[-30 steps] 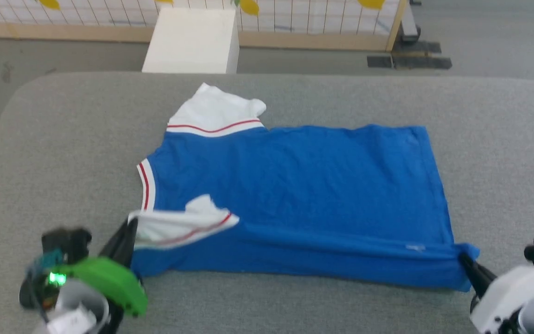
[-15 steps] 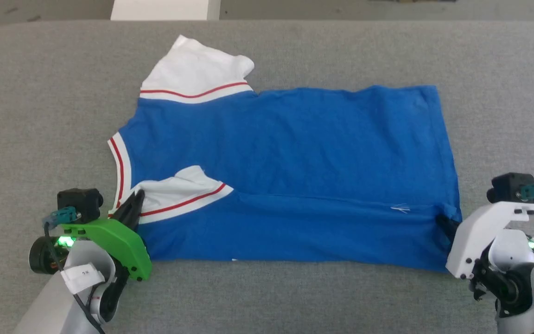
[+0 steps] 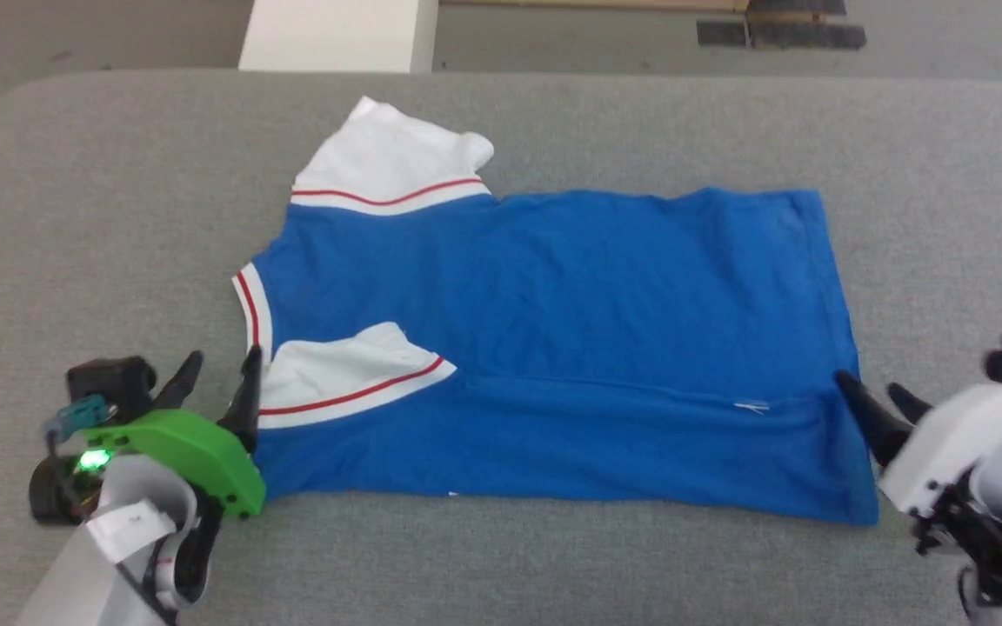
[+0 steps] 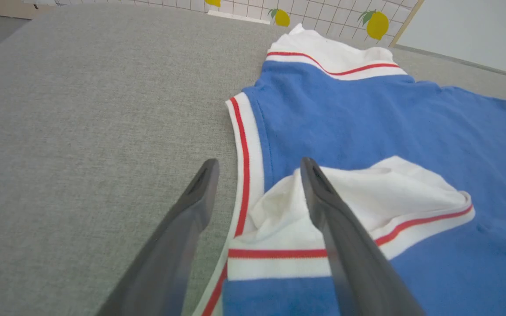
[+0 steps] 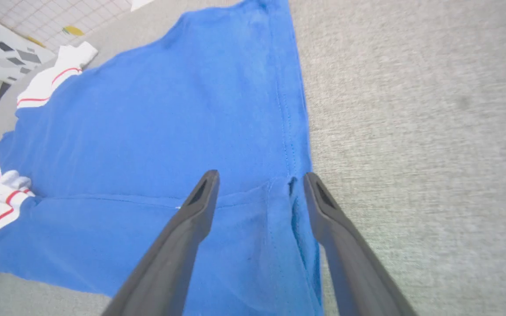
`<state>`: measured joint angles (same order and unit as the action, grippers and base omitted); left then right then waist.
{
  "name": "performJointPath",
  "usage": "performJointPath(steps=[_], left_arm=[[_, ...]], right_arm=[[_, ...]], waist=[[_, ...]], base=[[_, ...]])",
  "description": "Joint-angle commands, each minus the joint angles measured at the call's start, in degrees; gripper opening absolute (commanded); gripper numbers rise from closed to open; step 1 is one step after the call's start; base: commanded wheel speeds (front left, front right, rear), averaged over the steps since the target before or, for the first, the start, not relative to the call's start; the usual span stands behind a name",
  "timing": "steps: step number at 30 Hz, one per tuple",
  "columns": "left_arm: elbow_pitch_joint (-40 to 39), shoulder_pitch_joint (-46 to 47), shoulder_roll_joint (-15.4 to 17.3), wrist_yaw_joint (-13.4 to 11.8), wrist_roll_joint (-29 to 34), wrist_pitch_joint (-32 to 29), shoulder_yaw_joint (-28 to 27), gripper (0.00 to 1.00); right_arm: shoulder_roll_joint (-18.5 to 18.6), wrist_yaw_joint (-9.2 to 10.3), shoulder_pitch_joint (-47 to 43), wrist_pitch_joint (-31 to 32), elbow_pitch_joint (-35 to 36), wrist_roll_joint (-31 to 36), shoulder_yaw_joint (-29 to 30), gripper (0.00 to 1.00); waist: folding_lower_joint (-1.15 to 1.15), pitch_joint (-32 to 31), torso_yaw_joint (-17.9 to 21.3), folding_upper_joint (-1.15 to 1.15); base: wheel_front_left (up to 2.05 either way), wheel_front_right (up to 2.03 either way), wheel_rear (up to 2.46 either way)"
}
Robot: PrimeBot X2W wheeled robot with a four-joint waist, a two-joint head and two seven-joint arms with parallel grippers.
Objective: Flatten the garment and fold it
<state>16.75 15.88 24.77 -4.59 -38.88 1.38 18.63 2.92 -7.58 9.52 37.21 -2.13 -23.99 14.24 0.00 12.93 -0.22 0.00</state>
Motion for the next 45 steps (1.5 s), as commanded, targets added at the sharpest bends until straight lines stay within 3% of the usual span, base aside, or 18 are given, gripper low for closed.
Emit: performJointPath(steps=[1, 6, 10, 14, 19, 20, 21, 26, 27, 29, 35, 42, 43, 44, 45], left_arm=[[-1.5, -2.5, 0.7, -1.6, -0.9, -0.6, -0.7, 1.00], [-9.3, -9.4, 3.5, -9.0, -0.8, -12.5, 1.1, 1.00], [-13.2, -10.9, 5.4, -12.6, -1.4, -20.7, 1.9, 1.00], [-11.9, -9.4, 5.8, -13.1, -1.6, -24.8, 3.2, 1.00], [-7.4, -7.4, 4.9, -10.7, -2.9, -26.8, 4.6, 1.00], [-6.7, -7.1, 4.6, -10.2, -3.1, -26.8, 4.7, 0.38], [-6.1, -7.0, 4.4, -9.8, -3.5, -26.6, 4.7, 0.00], [-6.4, -7.7, 3.8, -8.9, -5.1, -23.6, 2.8, 0.00], [-11.5, -9.7, 4.6, -10.1, -6.0, -20.2, -0.5, 0.00], [-14.8, -11.2, 5.4, -11.2, -5.8, -19.6, -1.3, 0.00], [-22.3, -14.6, 6.1, -13.6, -5.5, -19.9, -1.8, 0.00], [-24.5, -15.2, 5.7, -14.5, -5.5, -20.5, -1.1, 0.00], [-24.5, -15.3, 5.6, -14.6, -5.6, -20.6, -1.0, 0.00], [-24.6, -15.4, 5.5, -14.6, -5.6, -20.5, -1.1, 0.00], [-24.6, -15.5, 5.5, -14.6, -5.6, -20.4, -1.1, 0.00]], right_arm=[[0.0, 0.09, -1.8, -1.0, 1.1, -0.9, 0.9, 1.00], [0.0, 0.09, -6.5, -1.9, 5.2, -2.2, 2.9, 1.00], [0.0, 0.09, -8.0, -1.9, 7.0, -2.9, 3.6, 1.00], [0.0, 0.09, -8.2, -2.0, 7.9, -3.3, 3.4, 1.00], [0.0, 0.09, -8.1, -2.2, 8.4, -3.5, 3.2, 1.00], [0.0, 0.09, -8.1, -2.2, 8.5, -3.4, 3.2, 1.00], [0.0, 0.09, -8.2, -2.2, 8.6, -3.2, 3.1, 1.00], [0.0, 0.09, -9.3, 0.0, 11.5, 2.9, 2.2, 1.00], [0.7, 0.09, -10.3, 5.7, 12.6, 10.0, 0.7, 1.00], [0.7, 0.09, -10.2, 8.5, 12.1, 12.7, -0.3, 1.00], [1.3, 0.09, -7.9, 12.0, 7.2, 16.5, -3.8, 1.00], [2.7, 0.09, -5.6, 12.6, -0.6, 17.4, -6.5, 1.00], [3.2, 0.09, -5.2, 12.6, -1.9, 16.7, -7.2, 0.20], [3.4, 0.09, -5.1, 12.7, -2.2, 16.2, -7.5, 0.00], [3.8, 0.09, -4.9, 12.9, -2.4, 15.2, -8.0, 0.00]], waist=[[0.00, -2.5, -1.0, 0.00], [0.00, -3.9, -1.4, 0.00], [0.00, -3.7, -1.0, 0.00], [0.00, -3.0, -0.3, 0.00], [0.00, -2.4, 0.6, 0.00], [0.00, -2.2, 0.7, 0.00], [0.00, -2.2, 0.8, 0.00], [0.00, -2.2, 0.9, 0.00], [0.00, -2.1, 0.7, 0.00], [0.00, -2.0, 0.5, 0.00], [0.00, -0.9, -0.5, 0.00], [0.00, -0.2, -1.0, 0.00], [0.00, -0.3, -0.9, 0.00], [0.00, -0.3, -0.8, 0.00], [0.00, -0.5, -0.7, 0.00]], base=[[0.00, 0.00, 0.00], [0.00, 0.00, 0.00], [0.00, 0.00, 0.00], [0.00, 0.00, 0.00], [0.00, 0.00, 0.00], [0.00, 0.00, 0.00], [0.00, 0.00, 0.00], [0.00, 0.00, 0.00], [0.00, 0.00, 0.00], [0.00, 0.00, 0.00], [0.00, 0.00, 0.00], [0.00, 0.00, 0.00], [0.00, 0.00, 0.00], [0.00, 0.00, 0.00], [0.00, 0.00, 0.00]])
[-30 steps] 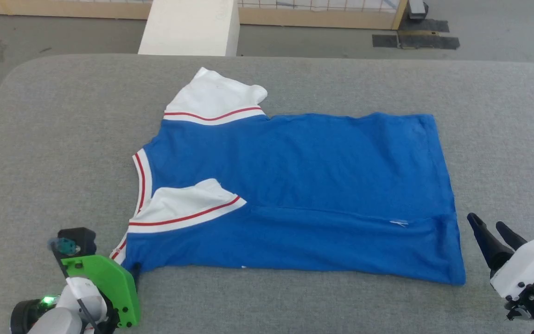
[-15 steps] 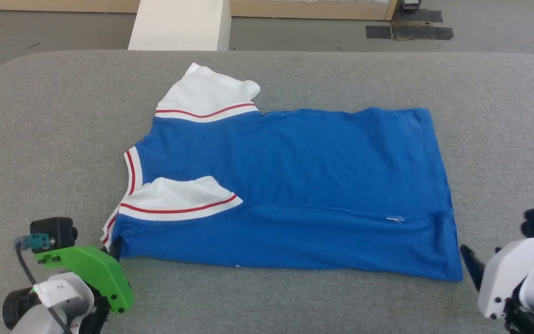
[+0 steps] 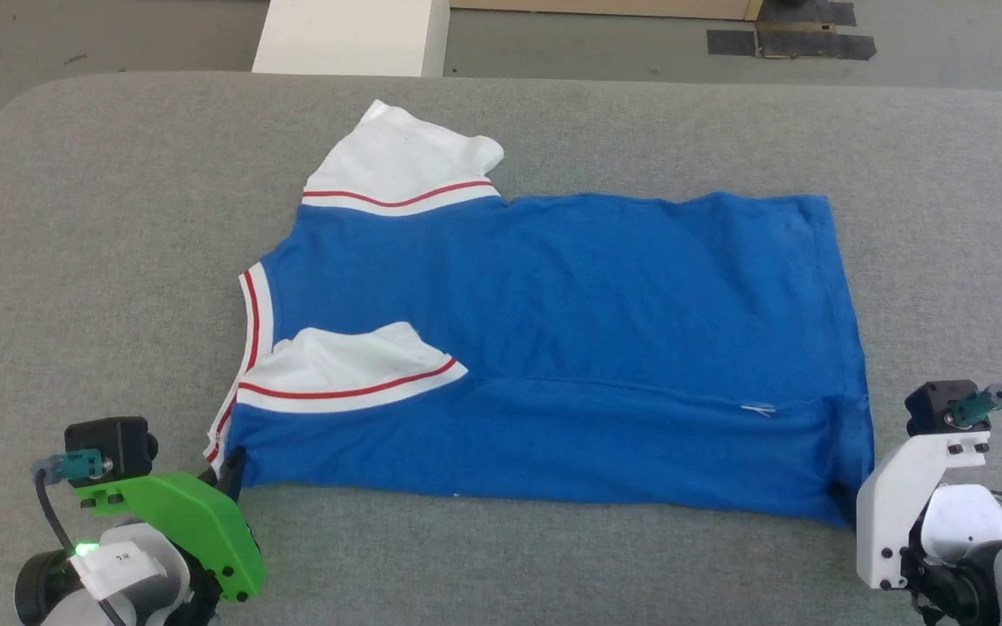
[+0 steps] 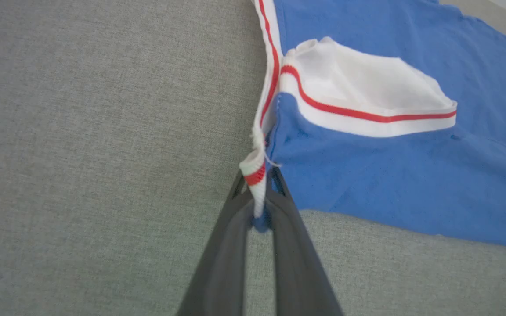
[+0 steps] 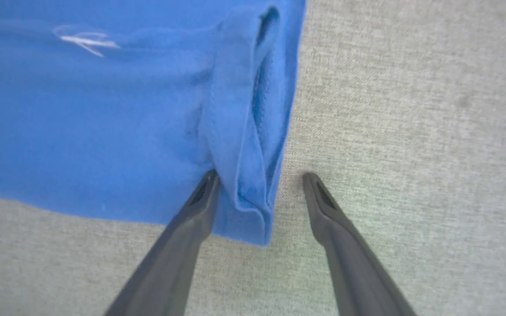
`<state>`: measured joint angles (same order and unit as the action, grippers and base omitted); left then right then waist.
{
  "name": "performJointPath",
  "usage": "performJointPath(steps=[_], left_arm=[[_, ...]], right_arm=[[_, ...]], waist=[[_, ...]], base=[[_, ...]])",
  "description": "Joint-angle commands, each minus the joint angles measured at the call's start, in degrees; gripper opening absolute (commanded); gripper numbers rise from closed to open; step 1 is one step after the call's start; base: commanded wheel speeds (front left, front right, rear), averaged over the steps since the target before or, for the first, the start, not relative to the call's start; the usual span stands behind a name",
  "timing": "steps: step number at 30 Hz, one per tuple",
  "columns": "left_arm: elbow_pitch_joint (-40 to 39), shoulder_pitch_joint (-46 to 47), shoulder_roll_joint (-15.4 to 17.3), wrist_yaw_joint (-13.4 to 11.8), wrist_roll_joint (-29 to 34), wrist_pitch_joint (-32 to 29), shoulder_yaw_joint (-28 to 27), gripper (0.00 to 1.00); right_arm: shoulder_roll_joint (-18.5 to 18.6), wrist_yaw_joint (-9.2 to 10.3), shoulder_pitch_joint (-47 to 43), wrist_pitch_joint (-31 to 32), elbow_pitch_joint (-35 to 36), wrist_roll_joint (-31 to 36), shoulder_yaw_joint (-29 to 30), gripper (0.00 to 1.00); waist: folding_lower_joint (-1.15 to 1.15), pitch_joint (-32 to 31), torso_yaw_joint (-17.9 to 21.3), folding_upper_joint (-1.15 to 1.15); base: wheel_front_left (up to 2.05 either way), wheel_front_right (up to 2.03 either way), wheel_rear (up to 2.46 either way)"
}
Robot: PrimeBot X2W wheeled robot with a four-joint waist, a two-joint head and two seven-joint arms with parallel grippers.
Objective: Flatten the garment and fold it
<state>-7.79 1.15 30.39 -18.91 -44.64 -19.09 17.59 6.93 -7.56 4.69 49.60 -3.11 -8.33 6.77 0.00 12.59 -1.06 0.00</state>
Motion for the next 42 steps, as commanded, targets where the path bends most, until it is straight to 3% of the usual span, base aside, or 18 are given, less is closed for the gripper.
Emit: performJointPath(steps=[1, 6, 13, 18, 19, 20, 21, 26, 33, 42], left_arm=[[-0.1, -0.8, -0.1, -0.3, 0.1, 0.1, -0.1, 0.00], [-0.8, -1.4, 1.2, -1.4, 0.3, -0.3, -1.0, 0.00], [-2.6, -6.1, 3.1, -3.8, -1.6, -3.4, -2.7, 0.00], [-0.5, -7.8, 1.4, -3.0, -3.6, -4.3, -1.3, 0.00], [0.2, -7.8, 0.9, -2.7, -4.0, -4.4, -1.1, 0.11], [1.0, -7.7, 0.5, -2.4, -4.3, -4.4, -0.8, 0.92], [1.6, -7.7, 0.2, -2.2, -4.5, -4.4, -0.6, 1.00], [0.9, -5.4, 0.7, -1.5, -3.8, -2.2, -2.1, 1.00], [-2.0, 5.6, 3.1, 1.2, 3.8, 7.9, -4.6, 1.00], [8.2, 26.1, -0.3, 7.8, 7.9, 11.1, 0.3, 1.00]], right_arm=[[0.2, 0.08, 0.2, 0.2, -1.2, -1.2, -0.6, 0.00], [2.6, 0.08, 0.0, 0.2, 2.5, -5.3, 1.3, 0.00], [5.4, 0.08, -5.3, 6.2, 9.0, -7.3, 5.0, 0.00], [3.5, 0.08, -9.4, 8.4, 8.8, -7.2, 6.7, 0.00], [3.1, 0.08, -9.6, 8.0, 8.3, -7.0, 6.7, 0.00], [2.9, 0.08, -9.9, 7.1, 7.7, -6.6, 6.5, 0.63], [2.5, 0.08, -9.9, 6.4, 7.2, -6.7, 6.4, 1.00], [1.2, 0.08, -7.9, 1.6, 7.8, -8.5, 7.8, 1.00], [0.8, 0.08, 1.0, -6.8, 12.8, -8.3, 12.1, 1.00], [-0.7, 0.08, 14.6, -7.2, 11.2, -5.4, 9.7, 1.00]], waist=[[0.00, -0.2, 0.2, 0.00], [0.00, -1.5, 0.2, 0.00], [0.00, -2.8, 0.4, 0.00], [0.00, -3.0, 0.3, 0.00], [0.00, -3.1, 0.4, 0.00], [0.00, -3.2, 0.4, 0.00], [0.00, -3.3, 0.4, 0.00], [0.00, -3.8, 0.5, 0.00], [0.00, -3.2, 1.1, 0.00], [0.00, 3.9, 2.8, 0.00]], base=[[0.00, 0.00, 0.00], [0.00, 0.00, 0.00], [0.00, 0.00, 0.00], [0.00, 0.00, 0.00], [0.00, 0.00, 0.00], [0.00, 0.00, 0.00], [0.00, 0.00, 0.00], [0.00, 0.00, 0.00], [0.00, 0.00, 0.00], [0.00, 0.00, 0.00]])
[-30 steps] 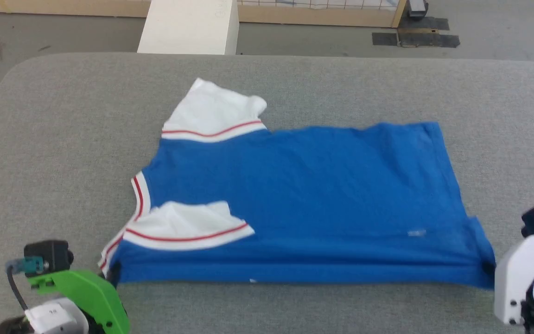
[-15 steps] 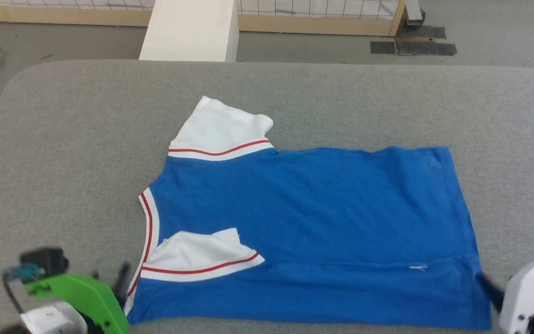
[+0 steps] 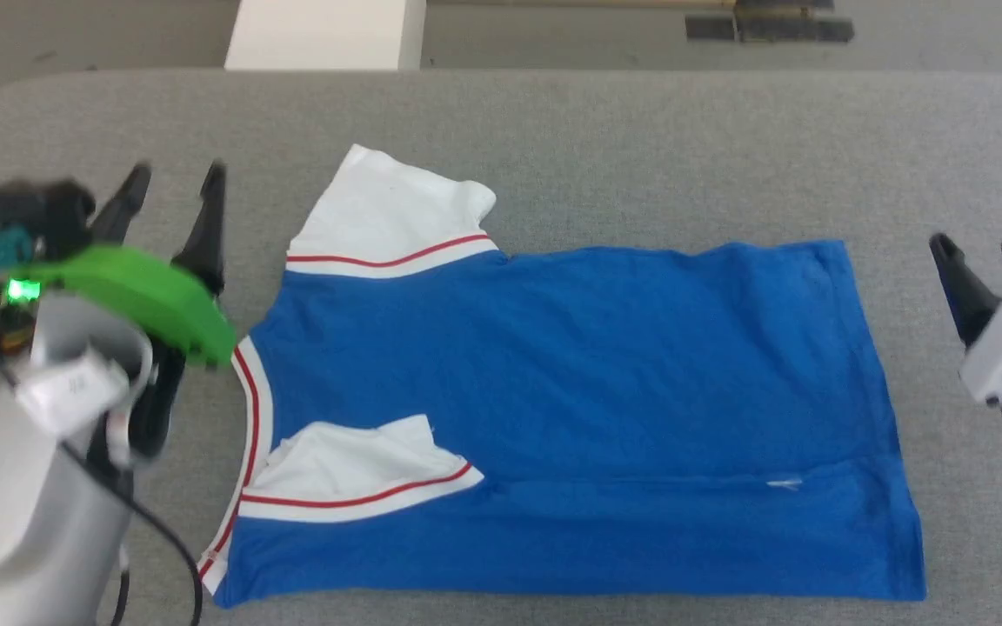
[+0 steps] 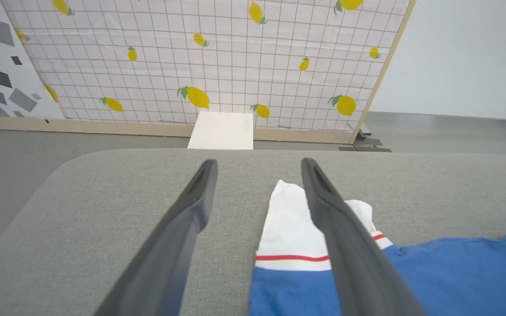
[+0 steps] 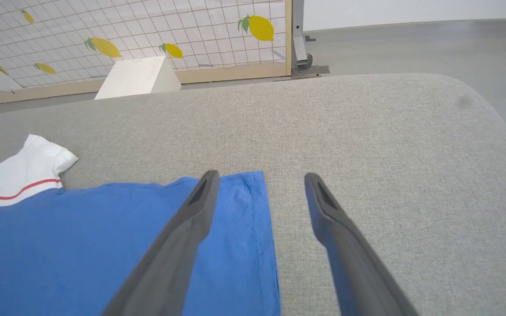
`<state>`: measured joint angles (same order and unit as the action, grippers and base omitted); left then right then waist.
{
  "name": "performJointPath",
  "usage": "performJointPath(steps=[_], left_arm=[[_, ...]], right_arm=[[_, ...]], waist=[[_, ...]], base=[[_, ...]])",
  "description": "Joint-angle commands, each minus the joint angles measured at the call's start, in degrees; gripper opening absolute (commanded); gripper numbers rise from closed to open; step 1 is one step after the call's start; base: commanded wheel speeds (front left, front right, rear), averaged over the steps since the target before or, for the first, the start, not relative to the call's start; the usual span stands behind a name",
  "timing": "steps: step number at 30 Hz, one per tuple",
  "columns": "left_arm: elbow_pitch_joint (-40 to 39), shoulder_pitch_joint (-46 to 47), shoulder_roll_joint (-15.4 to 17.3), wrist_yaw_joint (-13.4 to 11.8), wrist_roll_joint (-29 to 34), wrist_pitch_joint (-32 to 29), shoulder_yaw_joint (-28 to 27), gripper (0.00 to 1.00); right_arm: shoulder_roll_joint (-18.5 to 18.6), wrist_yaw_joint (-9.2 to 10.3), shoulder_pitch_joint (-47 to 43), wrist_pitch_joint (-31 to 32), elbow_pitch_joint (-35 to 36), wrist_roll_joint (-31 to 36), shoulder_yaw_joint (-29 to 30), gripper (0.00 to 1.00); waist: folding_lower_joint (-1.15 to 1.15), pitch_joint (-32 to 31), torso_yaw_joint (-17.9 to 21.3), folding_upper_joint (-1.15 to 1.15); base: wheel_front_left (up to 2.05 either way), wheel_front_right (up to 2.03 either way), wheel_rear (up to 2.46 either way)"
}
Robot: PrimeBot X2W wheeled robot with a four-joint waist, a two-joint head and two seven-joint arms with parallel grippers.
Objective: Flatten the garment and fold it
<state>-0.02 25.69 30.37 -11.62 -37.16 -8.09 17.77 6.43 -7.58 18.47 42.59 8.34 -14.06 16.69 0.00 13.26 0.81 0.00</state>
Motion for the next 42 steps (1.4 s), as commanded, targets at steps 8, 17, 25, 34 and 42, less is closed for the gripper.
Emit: performJointPath(steps=[8, 17, 25, 34, 42], left_arm=[[19.5, 21.9, -4.8, 7.5, 0.2, -6.1, 5.1, 1.00], [36.1, 36.1, -7.0, 10.2, 0.0, -27.1, 11.5, 1.00], [40.6, 36.9, -6.5, 8.5, -0.4, -44.7, 15.6, 0.33], [31.1, 31.2, -6.0, 11.6, -5.4, -24.0, 7.3, 0.00], [17.9, 23.6, -3.5, 11.2, -5.6, -12.9, 3.6, 0.00]], right_arm=[[-1.1, 0.09, 9.4, 0.0, -2.7, 2.5, -4.3, 1.00], [-1.4, 0.09, 12.7, -0.5, -3.9, 3.6, -6.0, 1.00], [-1.3, 0.09, 12.1, -0.7, -4.2, 3.7, -5.8, 1.00], [1.4, 0.09, 10.1, 0.7, -4.8, 3.5, -4.7, 1.00], [7.5, 0.09, 12.5, 9.7, -9.0, 5.0, -9.6, 1.00]], waist=[[0.00, 12.2, 2.4, 0.00], [0.00, 17.4, 4.4, 0.00], [0.00, 17.7, 4.8, 0.00], [0.00, 13.8, 2.2, 0.00], [0.00, 13.7, -0.1, 0.00]], base=[[0.00, 0.00, 0.00], [0.00, 0.00, 0.00], [0.00, 0.00, 0.00], [0.00, 0.00, 0.00], [0.00, 0.00, 0.00]])
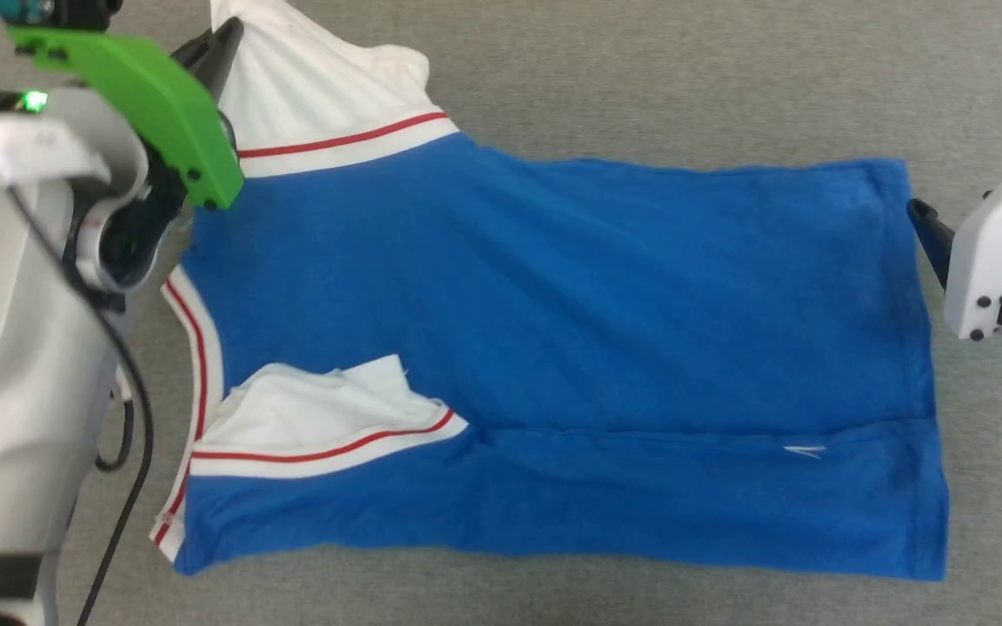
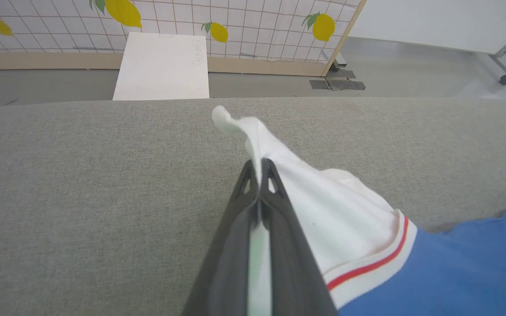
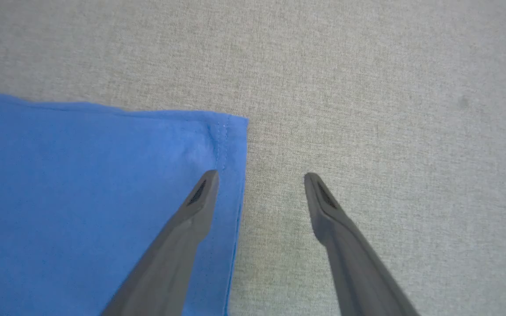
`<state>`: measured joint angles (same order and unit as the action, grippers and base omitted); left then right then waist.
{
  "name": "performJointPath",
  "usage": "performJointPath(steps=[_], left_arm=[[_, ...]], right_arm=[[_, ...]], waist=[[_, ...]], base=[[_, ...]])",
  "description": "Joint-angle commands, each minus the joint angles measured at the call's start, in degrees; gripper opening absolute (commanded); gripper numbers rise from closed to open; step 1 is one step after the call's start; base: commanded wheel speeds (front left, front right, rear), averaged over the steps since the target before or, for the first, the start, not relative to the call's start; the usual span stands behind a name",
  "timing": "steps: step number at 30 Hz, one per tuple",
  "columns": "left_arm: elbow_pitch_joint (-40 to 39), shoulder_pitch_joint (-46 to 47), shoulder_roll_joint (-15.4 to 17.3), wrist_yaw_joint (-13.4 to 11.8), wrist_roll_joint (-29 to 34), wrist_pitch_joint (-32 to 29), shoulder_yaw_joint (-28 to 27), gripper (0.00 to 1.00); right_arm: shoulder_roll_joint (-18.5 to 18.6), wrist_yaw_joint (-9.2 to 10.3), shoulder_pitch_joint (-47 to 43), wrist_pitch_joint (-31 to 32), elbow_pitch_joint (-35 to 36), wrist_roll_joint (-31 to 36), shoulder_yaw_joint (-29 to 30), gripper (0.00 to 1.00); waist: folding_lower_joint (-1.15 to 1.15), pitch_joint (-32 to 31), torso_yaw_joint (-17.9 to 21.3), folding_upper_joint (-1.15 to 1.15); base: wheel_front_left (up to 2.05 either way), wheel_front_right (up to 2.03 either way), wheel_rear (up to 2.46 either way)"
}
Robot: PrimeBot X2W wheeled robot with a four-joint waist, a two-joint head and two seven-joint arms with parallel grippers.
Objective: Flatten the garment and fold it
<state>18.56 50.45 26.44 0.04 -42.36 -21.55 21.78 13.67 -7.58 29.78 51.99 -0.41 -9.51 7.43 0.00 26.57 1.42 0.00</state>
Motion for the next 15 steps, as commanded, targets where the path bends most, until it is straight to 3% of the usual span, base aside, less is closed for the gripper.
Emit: performJointPath(steps=[1, 12, 13, 14, 15], left_arm=[[-2.2, -2.1, 0.4, -0.7, -1.0, 0.8, -0.8, 0.00], [-13.1, -9.1, 1.6, -3.2, -2.5, 0.8, -1.8, 0.00], [-13.4, -9.2, 1.6, -3.3, -2.6, 0.9, -2.0, 0.00], [-13.6, -9.4, 1.8, -3.4, -2.5, 0.8, -1.9, 0.00], [-13.8, -9.5, 1.8, -3.4, -2.6, 0.9, -1.9, 0.00]], right_arm=[[0.8, 0.09, 1.8, 1.0, -0.8, 0.7, -0.8, 1.00], [2.2, 0.09, 7.1, 5.5, -8.4, 2.7, -7.1, 1.00], [2.2, 0.09, 7.2, 6.6, -9.0, 2.5, -7.4, 0.93], [2.2, 0.09, 7.4, 7.5, -9.4, 2.2, -7.7, 0.12], [2.2, 0.09, 7.6, 8.0, -9.5, 2.0, -7.5, 0.00]], waist=[[0.00, 0.7, -1.0, 0.00], [0.00, 3.7, -3.0, 0.00], [0.00, 3.8, -3.0, 0.00], [0.00, 3.7, -3.0, 0.00], [0.00, 3.7, -2.9, 0.00]], base=[[0.00, 0.00, 0.00], [0.00, 0.00, 0.00], [0.00, 0.00, 0.00], [0.00, 0.00, 0.00], [0.00, 0.00, 0.00]])
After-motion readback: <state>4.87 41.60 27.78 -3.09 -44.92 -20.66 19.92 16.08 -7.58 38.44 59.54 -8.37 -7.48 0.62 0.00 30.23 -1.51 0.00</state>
